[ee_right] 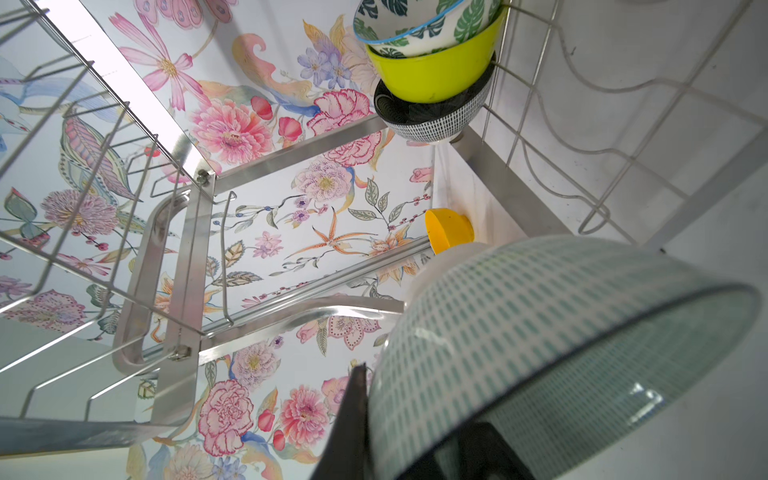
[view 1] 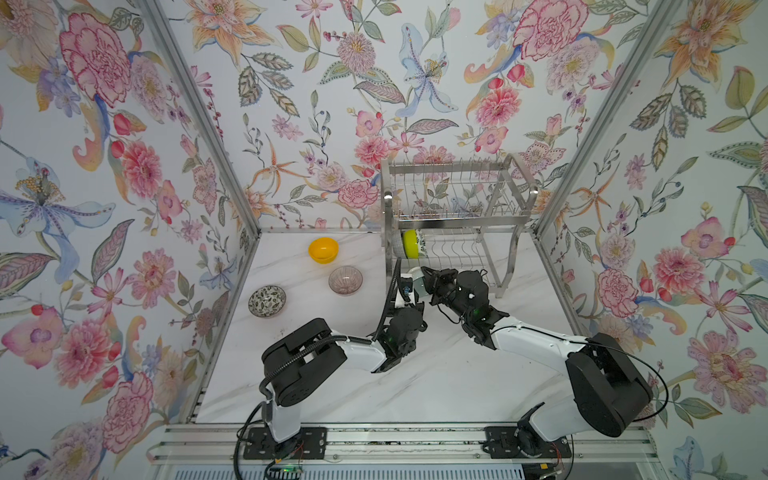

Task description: Load the bowls into the dish rack

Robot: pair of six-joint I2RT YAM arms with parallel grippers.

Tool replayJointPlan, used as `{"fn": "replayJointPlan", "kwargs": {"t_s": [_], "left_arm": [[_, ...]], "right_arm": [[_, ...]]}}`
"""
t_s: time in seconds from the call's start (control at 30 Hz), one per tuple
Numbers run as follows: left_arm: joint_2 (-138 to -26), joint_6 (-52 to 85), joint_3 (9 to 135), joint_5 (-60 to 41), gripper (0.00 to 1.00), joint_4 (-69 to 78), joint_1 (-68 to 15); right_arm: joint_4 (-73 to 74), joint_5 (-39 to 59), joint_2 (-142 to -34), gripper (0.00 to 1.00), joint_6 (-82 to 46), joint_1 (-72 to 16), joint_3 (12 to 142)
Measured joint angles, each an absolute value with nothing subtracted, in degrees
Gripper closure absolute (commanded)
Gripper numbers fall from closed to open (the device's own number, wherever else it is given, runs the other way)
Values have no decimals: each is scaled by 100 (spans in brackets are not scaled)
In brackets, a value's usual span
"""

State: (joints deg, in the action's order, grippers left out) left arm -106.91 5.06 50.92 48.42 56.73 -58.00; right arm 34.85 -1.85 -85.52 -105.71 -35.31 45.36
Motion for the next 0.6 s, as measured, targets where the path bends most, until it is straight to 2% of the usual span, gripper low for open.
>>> {"fn": "replayJointPlan", "kwargs": {"t_s": [0.6], "left_arm": [[-9961, 1164, 4956, 4493, 17, 4906, -5800]], "right_arm": [[3258, -60, -8720, 100, -9824, -3516, 4794]]}}
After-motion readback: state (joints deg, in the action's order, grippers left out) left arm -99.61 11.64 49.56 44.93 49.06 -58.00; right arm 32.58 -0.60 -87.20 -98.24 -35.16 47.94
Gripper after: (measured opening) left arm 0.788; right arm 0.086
